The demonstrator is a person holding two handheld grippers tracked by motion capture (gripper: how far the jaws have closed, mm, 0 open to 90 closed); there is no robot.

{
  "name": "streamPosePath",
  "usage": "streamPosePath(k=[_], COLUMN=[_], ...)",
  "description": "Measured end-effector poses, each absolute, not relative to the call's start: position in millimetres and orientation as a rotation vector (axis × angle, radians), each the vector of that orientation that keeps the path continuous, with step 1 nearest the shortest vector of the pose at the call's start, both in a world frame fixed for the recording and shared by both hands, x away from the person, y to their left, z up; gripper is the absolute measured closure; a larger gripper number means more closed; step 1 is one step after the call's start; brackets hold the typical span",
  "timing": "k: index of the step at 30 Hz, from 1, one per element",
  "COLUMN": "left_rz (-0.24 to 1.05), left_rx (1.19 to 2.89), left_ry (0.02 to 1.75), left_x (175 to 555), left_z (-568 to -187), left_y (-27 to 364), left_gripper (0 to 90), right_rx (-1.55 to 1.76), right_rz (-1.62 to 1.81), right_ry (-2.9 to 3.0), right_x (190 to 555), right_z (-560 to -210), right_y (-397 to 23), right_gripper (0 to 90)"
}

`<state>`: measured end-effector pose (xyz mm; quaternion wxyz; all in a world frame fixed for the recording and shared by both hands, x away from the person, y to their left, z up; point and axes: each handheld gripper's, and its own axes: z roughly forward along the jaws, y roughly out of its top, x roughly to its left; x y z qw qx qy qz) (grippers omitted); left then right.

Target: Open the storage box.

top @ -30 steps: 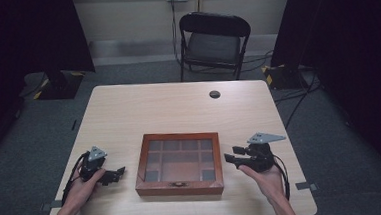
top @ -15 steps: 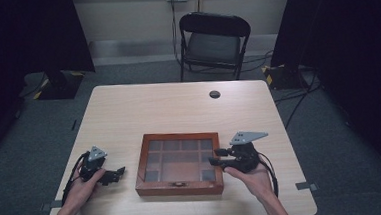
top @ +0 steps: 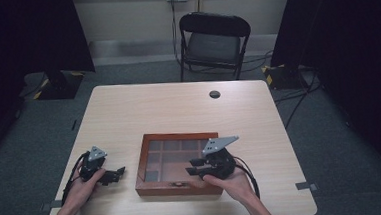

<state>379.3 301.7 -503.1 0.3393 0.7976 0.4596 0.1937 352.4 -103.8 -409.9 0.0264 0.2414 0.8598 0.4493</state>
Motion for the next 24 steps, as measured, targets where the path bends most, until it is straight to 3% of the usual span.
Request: streamPosePath(k=[13,24], left_rz=[0.505,0.503], left_rx=[2.1,2.092], left_ry=[1.183,1.187], left_x=[381.4,381.4], left_z=[-502.8,-503.0], left_y=[303.1,302.8], left_gripper=[0.8,0.5], right_rx=[0.58,0.54], right_rz=[1.361,1.325], right_ry=[2.797,2.829], right_x=[345.7,344.1], right_z=[-429.3,-437.3], right_y=[-69.3,-65.1], right_gripper=[74.3,78.7])
